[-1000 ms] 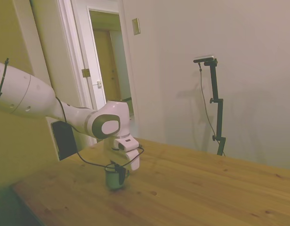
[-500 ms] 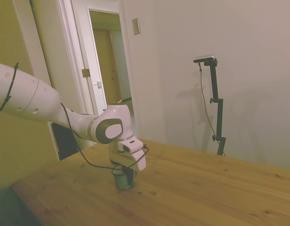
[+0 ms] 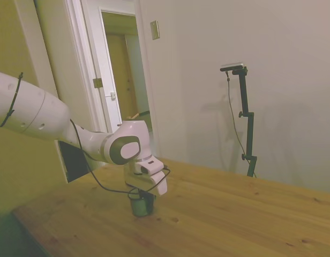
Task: Unload the mug
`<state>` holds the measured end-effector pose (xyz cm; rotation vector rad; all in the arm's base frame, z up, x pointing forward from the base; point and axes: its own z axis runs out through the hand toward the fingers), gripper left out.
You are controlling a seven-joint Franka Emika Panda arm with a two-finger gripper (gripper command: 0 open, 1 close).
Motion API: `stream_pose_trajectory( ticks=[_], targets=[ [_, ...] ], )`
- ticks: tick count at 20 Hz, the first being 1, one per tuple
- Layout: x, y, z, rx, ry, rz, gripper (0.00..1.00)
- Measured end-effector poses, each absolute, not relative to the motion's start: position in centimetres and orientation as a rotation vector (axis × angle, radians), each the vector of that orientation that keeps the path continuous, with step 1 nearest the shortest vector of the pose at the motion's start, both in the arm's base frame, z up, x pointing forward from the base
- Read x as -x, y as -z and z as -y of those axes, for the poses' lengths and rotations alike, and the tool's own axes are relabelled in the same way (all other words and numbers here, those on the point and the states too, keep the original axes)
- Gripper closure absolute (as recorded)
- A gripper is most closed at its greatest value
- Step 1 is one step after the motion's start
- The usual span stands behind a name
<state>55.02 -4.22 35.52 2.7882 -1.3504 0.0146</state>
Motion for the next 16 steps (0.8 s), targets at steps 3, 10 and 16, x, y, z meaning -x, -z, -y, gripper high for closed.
stream_pose_trajectory(
  ticks=[3, 10, 16],
  targets=[
    [-55.01, -35.46, 4.31, -2.79, -0.014, 1.343, 0.0],
    [-54.78, -35.01, 4.54, -2.786, -0.021, 1.329, 0.0],
    [-54.79, -35.06, 5.0, -2.785, -0.027, 1.332, 0.0]
  ],
)
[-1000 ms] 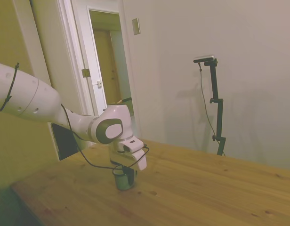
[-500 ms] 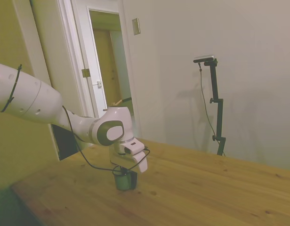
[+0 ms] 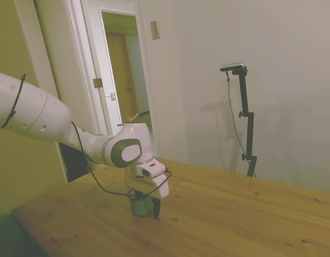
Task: Unload the mug
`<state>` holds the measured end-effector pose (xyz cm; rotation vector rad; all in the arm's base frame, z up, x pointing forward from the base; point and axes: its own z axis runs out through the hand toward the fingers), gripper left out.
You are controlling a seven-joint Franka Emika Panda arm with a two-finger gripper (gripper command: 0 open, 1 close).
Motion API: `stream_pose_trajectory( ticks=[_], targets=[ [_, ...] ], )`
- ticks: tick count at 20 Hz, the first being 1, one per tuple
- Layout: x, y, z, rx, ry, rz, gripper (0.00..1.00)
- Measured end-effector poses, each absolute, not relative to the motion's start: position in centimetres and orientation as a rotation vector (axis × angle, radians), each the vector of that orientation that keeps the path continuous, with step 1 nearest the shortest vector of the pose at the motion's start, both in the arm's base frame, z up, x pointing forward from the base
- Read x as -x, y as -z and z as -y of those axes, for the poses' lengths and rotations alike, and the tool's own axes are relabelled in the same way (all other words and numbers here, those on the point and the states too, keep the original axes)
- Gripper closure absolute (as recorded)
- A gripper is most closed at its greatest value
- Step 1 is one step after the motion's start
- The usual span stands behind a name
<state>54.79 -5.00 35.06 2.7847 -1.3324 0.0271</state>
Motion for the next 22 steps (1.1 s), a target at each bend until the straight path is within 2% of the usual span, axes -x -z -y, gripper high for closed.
stream_pose_trajectory(
  ticks=[12, 22],
  targets=[
    [-53.6, -36.9, 5.0, -2.826, -0.089, 1.285, 0.0],
    [-50.4, -44.0, 4.7, -2.886, -0.26, 1.254, 0.0]
  ],
)
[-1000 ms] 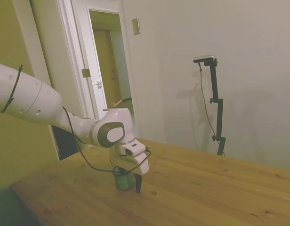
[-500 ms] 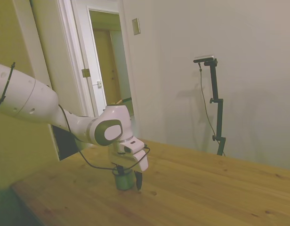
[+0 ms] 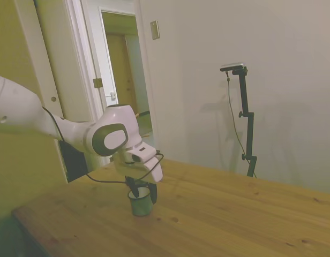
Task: Unload the mug
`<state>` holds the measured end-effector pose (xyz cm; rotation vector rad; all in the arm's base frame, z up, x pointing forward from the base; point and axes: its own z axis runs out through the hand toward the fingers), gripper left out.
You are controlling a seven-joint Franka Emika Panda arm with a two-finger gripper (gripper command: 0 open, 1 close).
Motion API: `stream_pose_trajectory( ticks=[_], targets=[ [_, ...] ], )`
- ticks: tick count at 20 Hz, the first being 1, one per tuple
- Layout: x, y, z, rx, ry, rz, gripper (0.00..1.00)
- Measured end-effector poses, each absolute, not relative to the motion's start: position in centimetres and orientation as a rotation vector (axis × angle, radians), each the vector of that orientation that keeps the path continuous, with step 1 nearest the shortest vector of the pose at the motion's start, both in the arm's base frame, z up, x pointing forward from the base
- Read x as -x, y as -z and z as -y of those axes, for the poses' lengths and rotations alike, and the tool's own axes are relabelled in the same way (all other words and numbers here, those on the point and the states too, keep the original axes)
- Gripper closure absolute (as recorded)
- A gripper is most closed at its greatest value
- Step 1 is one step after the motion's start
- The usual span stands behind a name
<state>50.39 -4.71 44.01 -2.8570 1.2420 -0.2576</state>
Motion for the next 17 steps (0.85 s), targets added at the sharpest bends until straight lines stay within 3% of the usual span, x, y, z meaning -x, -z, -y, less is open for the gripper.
stream_pose_trajectory(
  ticks=[4, 7, 17],
  targets=[
    [-48.8, -46.9, 4.0, 2.845, 0.322, -1.199, 0.0],
    [-46.5, -47.6, 3.5, 2.851, 0.342, -1.149, 0.0],
    [-38.6, -43.0, 4.3, 2.945, 0.083, -1.075, 0.0]
  ],
)
